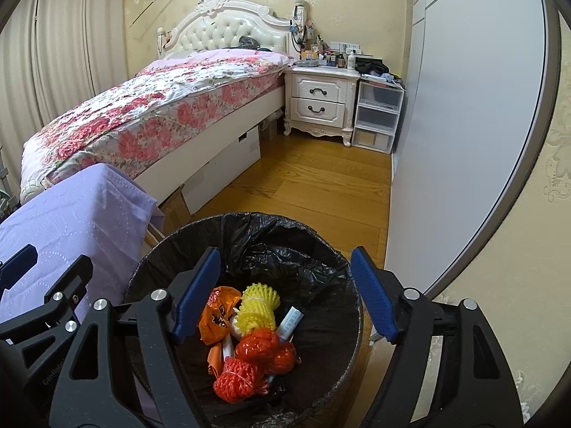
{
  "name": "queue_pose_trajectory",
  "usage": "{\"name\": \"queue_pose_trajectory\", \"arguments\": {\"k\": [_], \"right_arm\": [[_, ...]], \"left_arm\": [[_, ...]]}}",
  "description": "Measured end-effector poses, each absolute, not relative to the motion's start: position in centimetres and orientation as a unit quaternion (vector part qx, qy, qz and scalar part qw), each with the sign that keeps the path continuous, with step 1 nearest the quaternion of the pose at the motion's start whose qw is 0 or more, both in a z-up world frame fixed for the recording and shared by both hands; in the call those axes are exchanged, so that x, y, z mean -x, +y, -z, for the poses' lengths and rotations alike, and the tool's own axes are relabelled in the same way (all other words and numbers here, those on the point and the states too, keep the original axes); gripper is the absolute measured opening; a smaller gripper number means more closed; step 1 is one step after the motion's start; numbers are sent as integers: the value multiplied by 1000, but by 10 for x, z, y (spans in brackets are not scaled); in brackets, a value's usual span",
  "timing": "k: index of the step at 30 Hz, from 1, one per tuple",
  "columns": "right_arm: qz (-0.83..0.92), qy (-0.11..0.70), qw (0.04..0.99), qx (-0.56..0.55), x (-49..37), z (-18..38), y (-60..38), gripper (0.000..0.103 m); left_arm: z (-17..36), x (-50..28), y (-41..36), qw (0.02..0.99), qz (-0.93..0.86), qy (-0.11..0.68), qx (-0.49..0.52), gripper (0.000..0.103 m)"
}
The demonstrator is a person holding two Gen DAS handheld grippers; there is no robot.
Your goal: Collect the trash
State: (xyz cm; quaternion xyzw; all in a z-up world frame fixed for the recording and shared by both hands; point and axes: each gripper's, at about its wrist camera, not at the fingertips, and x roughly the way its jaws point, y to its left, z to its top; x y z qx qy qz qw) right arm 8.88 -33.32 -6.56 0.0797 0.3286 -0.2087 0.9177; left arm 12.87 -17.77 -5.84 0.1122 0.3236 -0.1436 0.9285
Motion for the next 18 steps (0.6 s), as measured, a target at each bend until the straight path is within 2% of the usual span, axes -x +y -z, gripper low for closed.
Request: {"name": "queue_pose_trajectory", "arguments": {"k": [8,18], "right_arm": [[208,319,922,-71,-80,55,-323,81],[200,308,928,-68,-61,44,-306,82]], "left_arm": [[45,-118,-162,936,134,310,-99,81],[28,-96,-139,945,130,289,-84,83]]}}
